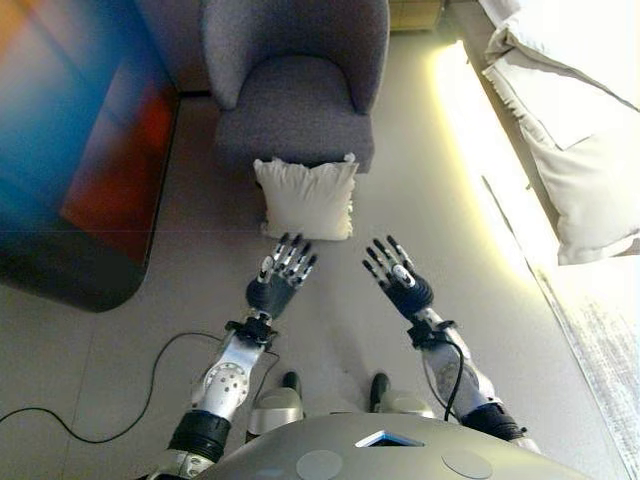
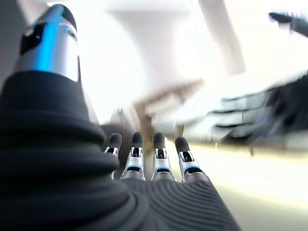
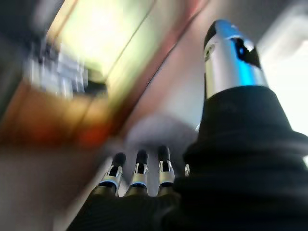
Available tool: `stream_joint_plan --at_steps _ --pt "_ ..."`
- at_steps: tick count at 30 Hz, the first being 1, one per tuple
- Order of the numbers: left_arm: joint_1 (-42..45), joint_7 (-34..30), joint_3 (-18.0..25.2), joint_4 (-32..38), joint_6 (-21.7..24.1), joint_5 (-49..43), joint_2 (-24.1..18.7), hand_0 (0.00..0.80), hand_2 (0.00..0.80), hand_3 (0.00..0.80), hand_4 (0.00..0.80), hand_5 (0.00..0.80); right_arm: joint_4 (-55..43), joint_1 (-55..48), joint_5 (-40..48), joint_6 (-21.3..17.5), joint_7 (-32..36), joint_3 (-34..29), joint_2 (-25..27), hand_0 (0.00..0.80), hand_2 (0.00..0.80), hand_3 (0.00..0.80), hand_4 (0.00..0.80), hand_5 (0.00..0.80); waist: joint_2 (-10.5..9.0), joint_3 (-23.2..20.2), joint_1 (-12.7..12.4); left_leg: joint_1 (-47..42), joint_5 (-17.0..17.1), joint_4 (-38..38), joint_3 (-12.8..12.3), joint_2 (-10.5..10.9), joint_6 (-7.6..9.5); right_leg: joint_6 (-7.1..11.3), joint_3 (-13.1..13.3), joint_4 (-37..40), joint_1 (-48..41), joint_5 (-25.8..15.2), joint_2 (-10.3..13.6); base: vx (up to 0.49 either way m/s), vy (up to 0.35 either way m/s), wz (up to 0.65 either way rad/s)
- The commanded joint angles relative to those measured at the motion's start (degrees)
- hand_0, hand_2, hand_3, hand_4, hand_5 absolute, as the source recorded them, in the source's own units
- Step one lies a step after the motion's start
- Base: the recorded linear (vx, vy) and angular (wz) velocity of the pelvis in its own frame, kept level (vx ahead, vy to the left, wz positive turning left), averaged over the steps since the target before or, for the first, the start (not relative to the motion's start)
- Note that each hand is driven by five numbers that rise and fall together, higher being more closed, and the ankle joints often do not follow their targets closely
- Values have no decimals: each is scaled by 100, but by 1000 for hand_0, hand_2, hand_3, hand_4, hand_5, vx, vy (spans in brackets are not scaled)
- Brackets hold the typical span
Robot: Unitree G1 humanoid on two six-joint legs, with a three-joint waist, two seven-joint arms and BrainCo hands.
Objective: Pick up the cushion and take it to the sofa
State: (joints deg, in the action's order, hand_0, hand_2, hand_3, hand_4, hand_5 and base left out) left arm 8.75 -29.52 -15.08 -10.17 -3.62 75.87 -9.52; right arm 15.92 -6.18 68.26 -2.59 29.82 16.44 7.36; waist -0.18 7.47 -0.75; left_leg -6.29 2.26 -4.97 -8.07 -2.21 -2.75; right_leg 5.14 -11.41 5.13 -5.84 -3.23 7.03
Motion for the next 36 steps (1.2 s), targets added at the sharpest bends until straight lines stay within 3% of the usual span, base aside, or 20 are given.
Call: stream_joint_plan --at_steps 1,8,13,24,26,27,29,30,32,36 --pt "-368 -617 -36 156 -121 465 123 0 0 0 0 0 -519 301 852 208 811 -7 -161 0 0 0 0 0 11 -126 -8 67 -328 67 -134 18 117 89 -72 -106 66 138 -67 0 0 0" --pt "-138 -731 -50 301 -258 585 171 0 0 0 0 0 -714 171 708 53 1081 144 -142 0 0 0 0 0 0 -234 -23 21 -353 53 -152 18 119 90 -38 -64 18 149 -75 15 -2 -1" --pt "-25 -954 -22 351 -319 534 136 0 0 0 0 0 -743 72 974 225 1323 146 -136 0 0 0 0 0 -13 -270 -44 1 -349 39 -159 18 126 89 -47 -48 -9 146 -80 7 0 0" --pt "-89 -469 -18 229 -143 183 -8 0 0 0 0 0 -559 83 487 27 825 164 -12 0 0 0 0 0 -33 -269 -39 10 -326 38 -152 23 129 84 -38 -62 20 122 -89 0 0 0" --pt "-124 -289 27 81 51 -119 -87 0 0 0 0 0 -459 79 -30 -269 463 146 39 0 0 0 0 0 -35 -259 -29 16 -320 46 -159 25 121 84 -29 -76 31 114 -90 0 0 0" --pt "-151 -43 53 6 291 -539 -153 0 0 0 0 0 -364 97 -729 -560 -101 138 116 0 0 0 0 0 -40 -256 -26 22 -312 47 -160 24 111 88 -27 -82 42 108 -89 0 0 0" --pt "-196 580 110 -166 799 -1526 -306 0 0 0 0 0 -118 168 -1950 -878 -1047 94 335 0 0 0 0 0 -49 -240 -18 22 -299 39 -159 25 98 95 -31 -80 46 104 -90 0 0 0" --pt "-215 1274 152 -272 1105 -2293 -431 0 0 0 0 0 10 204 -2801 -958 -1658 63 499 0 0 0 0 0 -52 -222 -16 22 -284 30 -149 26 96 97 -28 -79 50 99 -94 0 0 0" --pt "-247 2304 405 -470 1298 -3381 -644 0 0 0 0 0 74 176 -3395 -860 -2228 -63 711 0 0 0 0 0 -68 -191 -17 47 -261 34 -136 31 98 95 -39 -85 72 93 -94 0 0 0" --pt "-126 2805 767 -850 1380 -4341 -926 0 0 0 0 0 321 59 -3968 -832 -2929 -394 905 0 0 0 0 0 -90 -119 -29 139 -243 97 -139 49 110 74 -47 -102 133 81 -83 -36 26 -2"
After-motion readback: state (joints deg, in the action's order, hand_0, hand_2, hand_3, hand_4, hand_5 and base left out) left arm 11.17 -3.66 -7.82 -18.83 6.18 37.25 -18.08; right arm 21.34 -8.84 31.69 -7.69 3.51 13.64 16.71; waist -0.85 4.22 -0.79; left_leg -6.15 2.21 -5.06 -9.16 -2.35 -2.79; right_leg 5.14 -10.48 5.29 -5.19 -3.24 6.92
